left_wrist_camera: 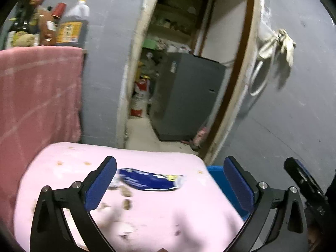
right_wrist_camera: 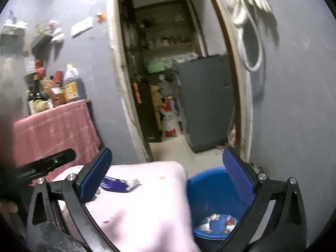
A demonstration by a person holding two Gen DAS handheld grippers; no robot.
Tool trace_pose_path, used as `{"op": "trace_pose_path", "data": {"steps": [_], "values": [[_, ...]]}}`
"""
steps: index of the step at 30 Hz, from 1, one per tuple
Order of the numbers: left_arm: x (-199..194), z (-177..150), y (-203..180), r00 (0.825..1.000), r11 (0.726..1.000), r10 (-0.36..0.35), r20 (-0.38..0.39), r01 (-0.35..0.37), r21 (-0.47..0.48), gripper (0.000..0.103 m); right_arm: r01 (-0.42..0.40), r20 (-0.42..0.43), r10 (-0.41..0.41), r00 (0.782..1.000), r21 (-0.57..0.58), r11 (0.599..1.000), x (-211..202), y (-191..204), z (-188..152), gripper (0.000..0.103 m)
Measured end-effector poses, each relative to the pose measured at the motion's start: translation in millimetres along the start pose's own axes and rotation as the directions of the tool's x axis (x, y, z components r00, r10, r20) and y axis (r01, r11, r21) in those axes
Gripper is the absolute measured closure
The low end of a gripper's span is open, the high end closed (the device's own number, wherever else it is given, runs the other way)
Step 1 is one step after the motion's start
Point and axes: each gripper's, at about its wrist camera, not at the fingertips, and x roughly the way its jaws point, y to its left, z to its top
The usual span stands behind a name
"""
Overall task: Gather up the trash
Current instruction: 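Move both tools back over the remaining trash on the table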
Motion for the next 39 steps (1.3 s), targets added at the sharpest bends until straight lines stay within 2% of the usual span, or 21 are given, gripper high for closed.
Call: {"op": "trace_pose_path", "data": {"steps": [10, 21, 29, 39], "values": [[-54, -13, 48, 0.986, 0.991, 0.132, 0.102, -0.134, 0.01, 0.002, -0.115, 0.037, 0.117, 0.992, -0.059, 0.992, -1, 64, -12, 0.0], [-70, -29, 70, 0.97, 0.976, 0.198, 0.142, -0.209, 0.061, 0.002, -0.172, 0.014, 0.175, 0.984, -0.13, 0.976, 10, 100, -37, 0.0], [-51, -38, 92, 0.975, 0.975, 0.205, 0.082, -0.211, 0.075, 0.002, -0.195, -0.074, 0.185, 0.98, -0.16, 0.968, 38, 100, -49, 0.0], [-11, -36, 121, 0.979, 0.98, 0.197, -0.043, -0.197, 0.001, 0.002, -0.19, -0.235, 0.15, 0.96, -0.159, 0.969, 90, 86, -59, 0.0]]}}
